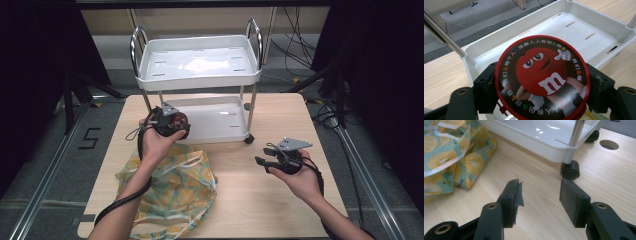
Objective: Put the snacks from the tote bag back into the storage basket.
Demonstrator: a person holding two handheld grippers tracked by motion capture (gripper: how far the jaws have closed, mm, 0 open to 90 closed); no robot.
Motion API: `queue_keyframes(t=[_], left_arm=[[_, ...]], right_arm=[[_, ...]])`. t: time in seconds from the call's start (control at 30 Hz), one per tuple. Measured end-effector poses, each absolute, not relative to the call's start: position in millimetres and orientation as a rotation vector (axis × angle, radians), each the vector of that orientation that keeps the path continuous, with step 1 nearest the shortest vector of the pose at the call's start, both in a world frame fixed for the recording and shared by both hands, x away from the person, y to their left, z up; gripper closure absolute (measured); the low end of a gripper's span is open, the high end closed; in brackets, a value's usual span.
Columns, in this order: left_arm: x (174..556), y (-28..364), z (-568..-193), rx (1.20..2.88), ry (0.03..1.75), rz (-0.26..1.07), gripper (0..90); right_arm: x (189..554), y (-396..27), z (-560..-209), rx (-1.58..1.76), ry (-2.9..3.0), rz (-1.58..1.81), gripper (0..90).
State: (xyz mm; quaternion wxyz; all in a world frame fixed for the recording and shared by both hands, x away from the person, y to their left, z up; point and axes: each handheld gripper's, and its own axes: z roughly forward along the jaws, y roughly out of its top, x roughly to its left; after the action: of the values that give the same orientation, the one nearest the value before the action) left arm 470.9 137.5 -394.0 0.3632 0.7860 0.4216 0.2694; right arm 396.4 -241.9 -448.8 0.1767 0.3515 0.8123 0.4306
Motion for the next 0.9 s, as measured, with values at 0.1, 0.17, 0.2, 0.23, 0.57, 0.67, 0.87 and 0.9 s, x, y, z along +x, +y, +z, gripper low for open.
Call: queue_keyframes(t=[0.1, 0.17, 0.2, 0.23, 0.57, 0.67, 0.87, 0.9], left_arm=[[472.1, 137.6, -394.5, 2.024, 1.088, 0.686, 25.5], [472.3, 136.9, -394.8, 2.019, 1.093, 0.692, 25.5], [472.6, 137.1, -394.4, 2.024, 1.088, 0.697, 25.5], [472.9, 137.0, -394.3, 2.026, 1.087, 0.698, 25.5], [477.1, 135.0, -395.1, 2.023, 1.092, 0.713, 25.5], [478.2, 135.1, -395.3, 2.03, 1.088, 0.708, 25.5], [479.8, 134.4, -396.1, 2.029, 1.098, 0.719, 25.5], [480.1, 134.3, -396.1, 2.031, 1.096, 0.721, 25.5]], right_arm=[[396.5, -241.5, -449.2, 1.004, 2.296, 1.231, 51.1], [396.2, -241.9, -449.0, 1.006, 2.29, 1.225, 51.1], [396.2, -242.1, -448.8, 1.004, 2.293, 1.223, 51.1], [395.8, -241.9, -448.3, 1.013, 2.295, 1.224, 51.1], [396.2, -241.5, -449.5, 1.001, 2.294, 1.225, 51.1], [395.6, -241.1, -449.0, 1.018, 2.302, 1.227, 51.1], [396.2, -241.3, -450.0, 0.995, 2.301, 1.223, 51.0], [395.0, -241.1, -448.7, 1.022, 2.314, 1.221, 51.0]])
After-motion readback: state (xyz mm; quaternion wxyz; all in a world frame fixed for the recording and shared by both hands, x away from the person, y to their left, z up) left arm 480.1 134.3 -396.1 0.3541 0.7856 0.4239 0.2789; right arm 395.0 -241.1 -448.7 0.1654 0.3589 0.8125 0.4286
